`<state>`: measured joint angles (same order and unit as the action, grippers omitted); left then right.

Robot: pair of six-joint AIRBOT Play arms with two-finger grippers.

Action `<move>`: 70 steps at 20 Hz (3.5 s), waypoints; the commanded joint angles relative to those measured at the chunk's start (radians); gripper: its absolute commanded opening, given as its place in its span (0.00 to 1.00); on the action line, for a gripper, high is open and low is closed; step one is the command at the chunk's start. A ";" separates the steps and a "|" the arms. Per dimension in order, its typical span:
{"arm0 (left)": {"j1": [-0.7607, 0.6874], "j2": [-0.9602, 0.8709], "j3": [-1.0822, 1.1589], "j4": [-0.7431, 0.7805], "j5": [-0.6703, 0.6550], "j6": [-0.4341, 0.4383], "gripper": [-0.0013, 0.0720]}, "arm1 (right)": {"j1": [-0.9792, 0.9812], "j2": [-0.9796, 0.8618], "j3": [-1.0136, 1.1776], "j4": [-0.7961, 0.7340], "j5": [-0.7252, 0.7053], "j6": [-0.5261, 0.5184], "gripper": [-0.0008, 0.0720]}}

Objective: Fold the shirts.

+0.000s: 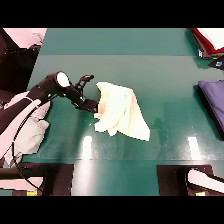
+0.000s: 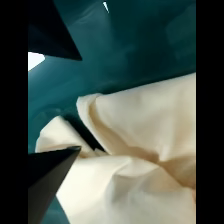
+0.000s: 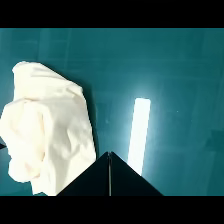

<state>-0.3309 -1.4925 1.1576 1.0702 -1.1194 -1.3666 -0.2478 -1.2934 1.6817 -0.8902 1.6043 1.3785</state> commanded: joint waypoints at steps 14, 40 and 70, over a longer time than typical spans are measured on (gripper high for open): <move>0.005 -0.013 0.016 -0.139 0.101 0.065 0.05 | 0.131 0.000 -0.001 0.006 0.062 0.001 0.04; 0.005 0.192 0.113 -0.013 -0.019 0.058 0.05 | 0.919 -0.470 0.000 -0.111 -0.287 0.056 0.03; 0.005 0.565 0.626 0.285 -0.472 0.055 0.06 | 0.511 0.206 0.182 -0.459 0.227 0.069 0.03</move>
<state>-0.3252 -0.9211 1.9175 1.2850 -1.5539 -1.3102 0.2195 -1.0420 1.9461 -1.4025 1.7676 1.4460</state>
